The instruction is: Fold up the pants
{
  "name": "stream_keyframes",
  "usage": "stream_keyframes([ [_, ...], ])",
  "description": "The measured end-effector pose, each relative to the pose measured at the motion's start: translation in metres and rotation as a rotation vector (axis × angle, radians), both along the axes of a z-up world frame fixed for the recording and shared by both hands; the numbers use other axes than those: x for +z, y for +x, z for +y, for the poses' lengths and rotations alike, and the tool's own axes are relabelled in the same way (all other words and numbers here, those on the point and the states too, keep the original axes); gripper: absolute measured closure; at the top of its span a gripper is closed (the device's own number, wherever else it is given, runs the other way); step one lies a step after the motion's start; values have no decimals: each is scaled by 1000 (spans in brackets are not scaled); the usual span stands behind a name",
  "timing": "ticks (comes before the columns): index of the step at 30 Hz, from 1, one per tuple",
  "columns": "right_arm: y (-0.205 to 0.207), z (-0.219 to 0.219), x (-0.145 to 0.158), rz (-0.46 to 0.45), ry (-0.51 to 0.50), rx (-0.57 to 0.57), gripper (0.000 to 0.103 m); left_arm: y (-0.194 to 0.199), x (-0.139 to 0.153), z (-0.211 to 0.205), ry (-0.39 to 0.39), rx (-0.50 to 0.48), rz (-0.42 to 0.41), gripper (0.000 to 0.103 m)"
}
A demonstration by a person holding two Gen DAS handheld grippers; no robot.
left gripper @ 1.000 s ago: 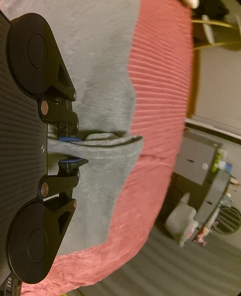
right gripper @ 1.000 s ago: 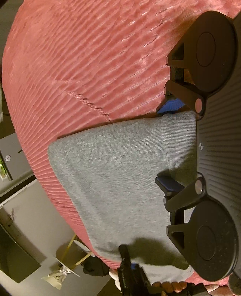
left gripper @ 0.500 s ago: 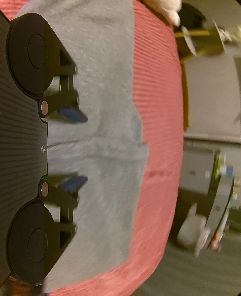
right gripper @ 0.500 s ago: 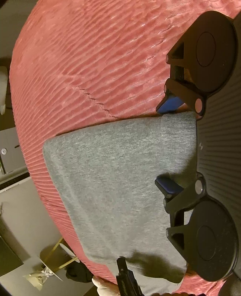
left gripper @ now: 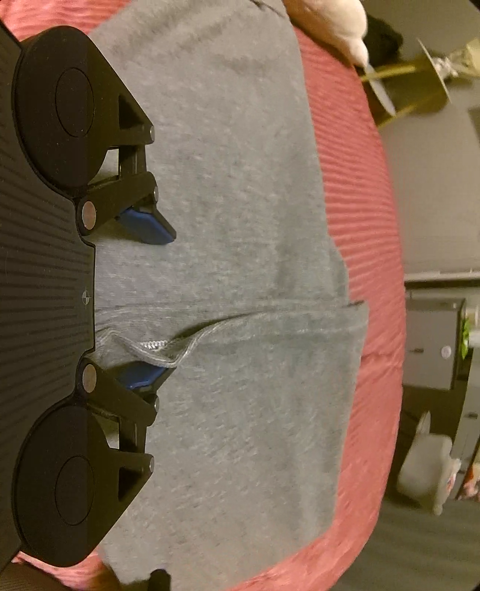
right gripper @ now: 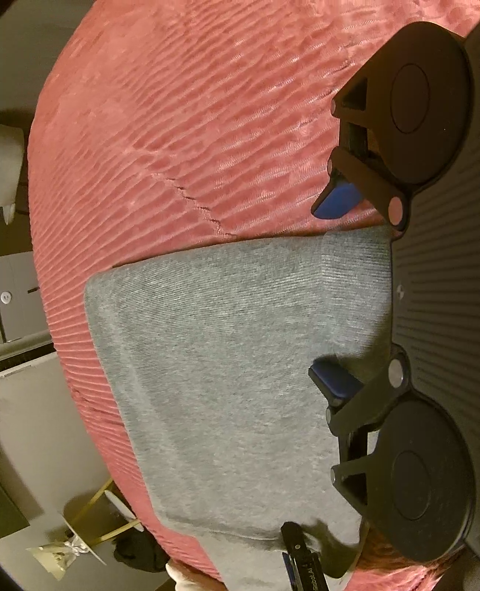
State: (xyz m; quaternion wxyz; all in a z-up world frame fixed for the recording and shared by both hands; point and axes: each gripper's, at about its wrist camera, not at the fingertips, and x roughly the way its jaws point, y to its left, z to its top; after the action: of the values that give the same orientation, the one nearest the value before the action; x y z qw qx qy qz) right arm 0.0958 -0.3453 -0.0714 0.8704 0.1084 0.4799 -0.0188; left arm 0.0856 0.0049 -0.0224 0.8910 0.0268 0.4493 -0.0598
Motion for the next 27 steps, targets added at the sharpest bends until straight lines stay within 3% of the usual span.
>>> stream_keyframes([
  [4, -1, -4, 1, -4, 9, -7, 14, 0, 6, 33, -129, 122, 22, 20],
  [8, -2, -7, 2, -4, 11, -11, 14, -5, 20, 88, -94, 358, -55, 23],
  [11, -4, -4, 4, -12, -10, -11, 13, -12, 27, 149, -156, 527, -86, 22],
  [15, -5, -2, 6, -20, -26, -11, 13, -23, 19, 215, -243, 677, -73, 22],
  [20, -3, -9, 3, -5, 19, -25, 13, -29, 6, 266, -365, 731, -51, 23],
  [23, -4, -12, 2, -3, 34, -34, 12, -25, -5, 279, -440, 746, -32, 23],
  [27, -5, -11, 2, 2, 32, -36, 11, -15, -18, 282, -478, 748, -25, 23],
])
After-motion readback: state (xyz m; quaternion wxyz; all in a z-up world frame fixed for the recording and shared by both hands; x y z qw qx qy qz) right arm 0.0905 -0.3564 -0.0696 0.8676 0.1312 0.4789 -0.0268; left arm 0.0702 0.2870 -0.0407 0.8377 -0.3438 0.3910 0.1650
